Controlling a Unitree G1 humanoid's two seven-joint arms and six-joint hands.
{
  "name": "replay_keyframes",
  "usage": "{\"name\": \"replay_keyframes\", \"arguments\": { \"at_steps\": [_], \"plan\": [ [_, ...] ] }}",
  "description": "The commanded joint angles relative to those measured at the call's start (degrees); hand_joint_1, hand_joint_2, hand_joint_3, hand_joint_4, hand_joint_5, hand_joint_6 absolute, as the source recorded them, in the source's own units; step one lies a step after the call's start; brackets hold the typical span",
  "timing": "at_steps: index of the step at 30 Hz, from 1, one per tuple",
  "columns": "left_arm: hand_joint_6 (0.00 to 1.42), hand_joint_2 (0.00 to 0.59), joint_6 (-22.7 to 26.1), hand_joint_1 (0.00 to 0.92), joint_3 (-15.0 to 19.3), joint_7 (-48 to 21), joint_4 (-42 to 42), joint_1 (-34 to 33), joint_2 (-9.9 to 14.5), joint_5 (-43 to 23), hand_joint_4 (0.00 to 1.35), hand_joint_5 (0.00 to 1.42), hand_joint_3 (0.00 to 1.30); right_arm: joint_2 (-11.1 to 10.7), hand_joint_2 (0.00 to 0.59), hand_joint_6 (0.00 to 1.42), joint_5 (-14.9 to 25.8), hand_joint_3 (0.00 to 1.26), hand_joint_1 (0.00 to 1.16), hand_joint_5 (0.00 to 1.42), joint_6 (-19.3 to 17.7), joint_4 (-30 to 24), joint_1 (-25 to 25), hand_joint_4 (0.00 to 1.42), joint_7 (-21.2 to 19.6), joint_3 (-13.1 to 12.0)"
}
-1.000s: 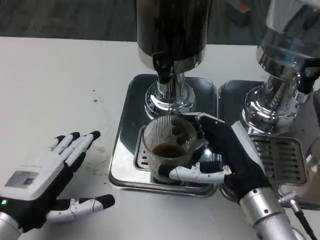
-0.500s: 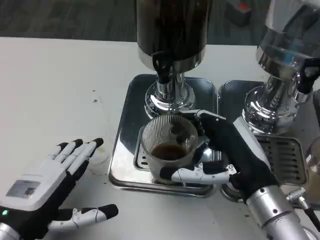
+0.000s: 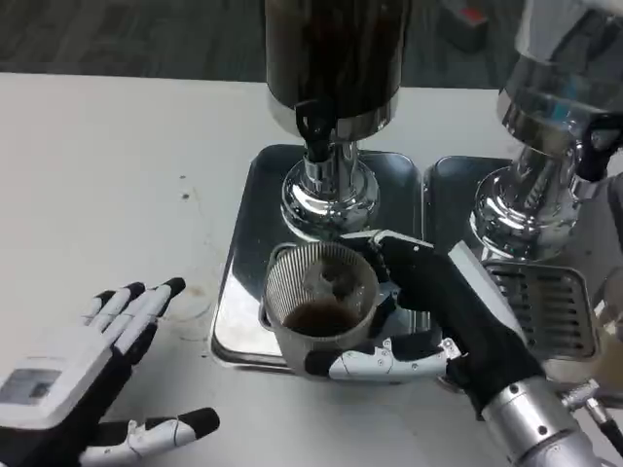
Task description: Grasp the cup under the faucet to collect the drink, then remove the cup.
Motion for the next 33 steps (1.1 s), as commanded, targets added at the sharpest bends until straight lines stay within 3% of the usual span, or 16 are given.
{"name": "replay_keyframes", "arguments": {
  "at_steps": [1, 17, 33],
  "plan": [
    [0.00, 0.102, 1.2, 0.000, 1.2, -0.2, -2.3, 2.2, -0.2, -0.1, 0.00, 0.00, 0.00, 0.2, 0.190, 0.86, 1.3, 0.55, 1.06, 0.75, 0.4, -3.8, 0.7, 0.66, 0.5, 0.6],
    [0.00, 0.102, 2.1, 0.000, 2.5, -0.1, -4.4, 5.0, -1.3, -0.2, 0.00, 0.00, 0.00, 0.2, 0.188, 0.86, 1.3, 0.55, 1.05, 0.75, 1.5, -6.0, 2.2, 0.66, 0.9, 1.1],
    [0.00, 0.103, 1.2, 0.000, 2.4, 0.9, -1.4, 4.3, -1.7, -0.6, 0.00, 0.00, 0.00, 0.9, 0.190, 0.89, 1.1, 0.57, 1.05, 0.75, 1.6, -6.1, 2.5, 0.66, 0.3, 1.2]
  ]
}}
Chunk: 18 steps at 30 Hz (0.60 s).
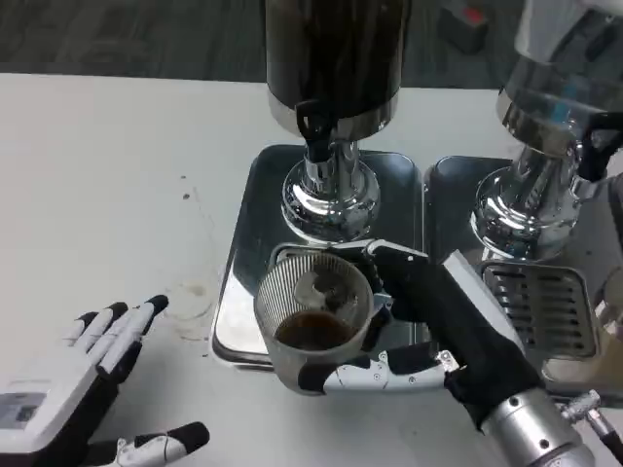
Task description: Grasp the cup under the faucet to collect the drink, then remove the cup.
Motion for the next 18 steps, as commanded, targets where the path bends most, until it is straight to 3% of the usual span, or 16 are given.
{"name": "replay_keyframes", "arguments": {
  "at_steps": [1, 18],
  "plan": [
    [0.00, 0.103, -0.3, 0.000, 0.4, 0.5, 0.7, -0.2, -0.3, -0.6, 0.00, 0.00, 0.00, 1.0, 0.190, 0.89, 1.1, 0.57, 1.05, 0.75, -0.1, -2.0, -0.2, 0.67, -0.9, 0.1],
    [0.00, 0.108, -0.4, 0.000, 0.5, 0.5, 1.0, -0.4, -0.5, -2.1, 0.00, 0.00, 0.00, 1.3, 0.190, 0.87, 1.2, 0.57, 1.06, 0.75, -0.4, -1.4, -0.7, 0.66, -0.9, 0.2]
  ]
}}
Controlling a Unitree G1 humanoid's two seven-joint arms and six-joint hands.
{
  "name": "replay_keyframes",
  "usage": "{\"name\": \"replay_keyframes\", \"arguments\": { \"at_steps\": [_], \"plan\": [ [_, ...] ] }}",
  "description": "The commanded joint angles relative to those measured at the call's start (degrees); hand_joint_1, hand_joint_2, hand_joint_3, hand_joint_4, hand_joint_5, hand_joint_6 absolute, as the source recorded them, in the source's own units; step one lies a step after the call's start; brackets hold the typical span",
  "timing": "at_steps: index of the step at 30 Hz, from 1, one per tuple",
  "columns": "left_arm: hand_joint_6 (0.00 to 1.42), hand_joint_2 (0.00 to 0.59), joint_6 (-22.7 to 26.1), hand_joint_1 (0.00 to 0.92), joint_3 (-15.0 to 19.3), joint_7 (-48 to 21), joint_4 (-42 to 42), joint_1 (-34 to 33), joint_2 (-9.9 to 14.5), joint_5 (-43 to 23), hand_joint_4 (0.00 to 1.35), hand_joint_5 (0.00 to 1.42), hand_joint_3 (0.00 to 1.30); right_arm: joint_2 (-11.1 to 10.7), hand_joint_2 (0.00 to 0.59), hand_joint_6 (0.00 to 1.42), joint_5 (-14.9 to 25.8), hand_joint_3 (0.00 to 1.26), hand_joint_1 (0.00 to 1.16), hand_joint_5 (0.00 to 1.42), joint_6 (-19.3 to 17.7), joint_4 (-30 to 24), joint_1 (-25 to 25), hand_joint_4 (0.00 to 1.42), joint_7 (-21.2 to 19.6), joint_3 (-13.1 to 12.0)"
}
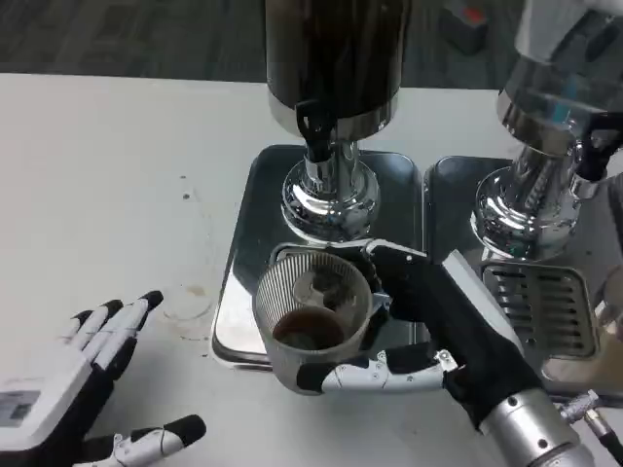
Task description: Grasp the cup under the faucet to collect the drink, then remove the cup.
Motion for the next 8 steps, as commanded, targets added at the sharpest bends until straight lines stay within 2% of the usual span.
{"name": "replay_keyframes", "arguments": {
  "at_steps": [1, 8],
  "plan": [
    [0.00, 0.108, -0.4, 0.000, 0.5, 0.5, 0.5, -0.2, -0.3, -0.2, 0.00, 0.00, 0.00, 1.0, 0.190, 0.87, 1.1, 0.57, 1.06, 0.75, -0.5, -1.4, -0.7, 0.66, -0.9, 0.1],
    [0.00, 0.110, -0.5, 0.000, 0.4, 0.2, 0.5, -0.4, 0.0, -0.3, 0.00, 0.00, 0.00, 1.2, 0.206, 0.86, 1.3, 0.55, 1.06, 0.73, -0.6, -1.0, -0.8, 0.65, -0.7, 0.2]
  ]
}}
